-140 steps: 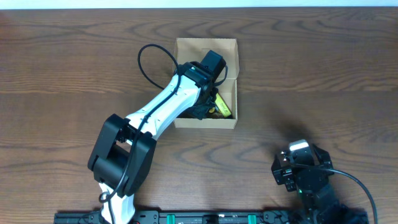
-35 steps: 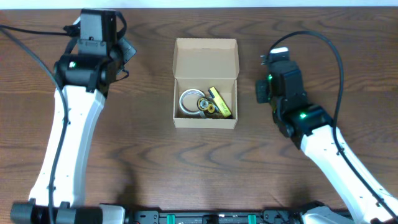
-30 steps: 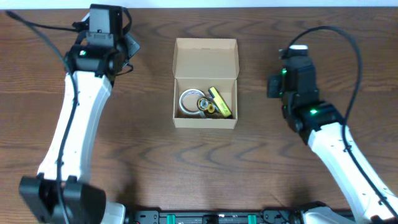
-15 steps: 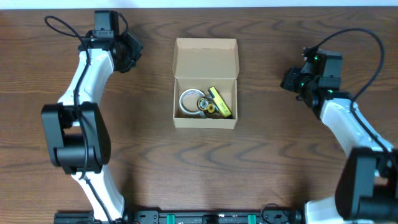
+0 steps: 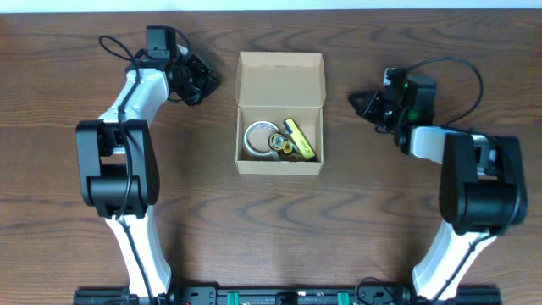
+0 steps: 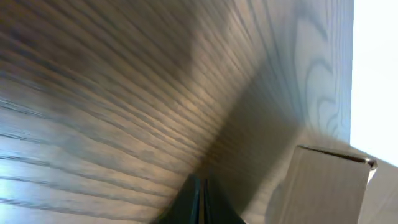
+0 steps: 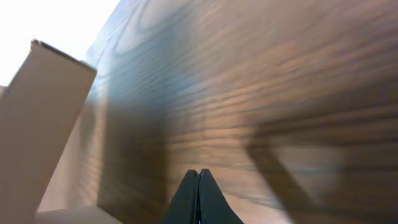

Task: Pack container
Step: 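Raise both grippers to the box lid flaps on either side, then fold the lid over the box with both grippers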

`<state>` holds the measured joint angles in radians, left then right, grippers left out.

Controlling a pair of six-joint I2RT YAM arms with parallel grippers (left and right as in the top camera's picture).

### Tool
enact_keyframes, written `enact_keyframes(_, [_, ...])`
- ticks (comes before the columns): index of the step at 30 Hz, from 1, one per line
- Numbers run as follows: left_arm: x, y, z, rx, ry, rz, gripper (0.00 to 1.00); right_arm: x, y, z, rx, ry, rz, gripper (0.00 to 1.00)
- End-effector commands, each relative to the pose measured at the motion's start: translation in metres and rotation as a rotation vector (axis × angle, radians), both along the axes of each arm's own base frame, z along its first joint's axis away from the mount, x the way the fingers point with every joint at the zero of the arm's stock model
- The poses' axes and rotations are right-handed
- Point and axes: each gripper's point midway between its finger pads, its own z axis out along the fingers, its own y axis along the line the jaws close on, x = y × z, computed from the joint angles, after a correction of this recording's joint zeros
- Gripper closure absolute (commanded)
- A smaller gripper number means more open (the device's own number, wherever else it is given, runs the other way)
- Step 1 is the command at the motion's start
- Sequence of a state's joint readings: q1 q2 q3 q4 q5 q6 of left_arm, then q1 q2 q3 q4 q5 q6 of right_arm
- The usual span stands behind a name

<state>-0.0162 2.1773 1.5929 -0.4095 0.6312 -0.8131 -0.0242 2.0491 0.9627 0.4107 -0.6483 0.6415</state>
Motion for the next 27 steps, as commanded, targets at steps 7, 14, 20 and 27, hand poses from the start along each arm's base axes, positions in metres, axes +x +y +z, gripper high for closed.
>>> enact_keyframes(7, [-0.005, -0.032, 0.001, -0.033, -0.003, -0.073, 0.94, 0.006, 0.071, 0.016, 0.08, -0.017, 0.138, 0.99])
enact_keyframes(14, [-0.008, -0.044, 0.001, -0.03, -0.007, -0.103, 0.95, 0.012, 0.079, 0.025, 0.071, -0.043, 0.144, 0.99])
enact_keyframes(20, [-0.004, -0.05, 0.008, -0.066, -0.047, -0.13, 0.95, 0.017, 0.08, 0.032, 0.048, -0.11, 0.166, 0.99])
enact_keyframes(27, [-0.007, -0.059, 0.016, -0.11, -0.078, -0.192, 0.94, 0.022, 0.084, 0.048, 0.063, -0.185, 0.189, 0.99])
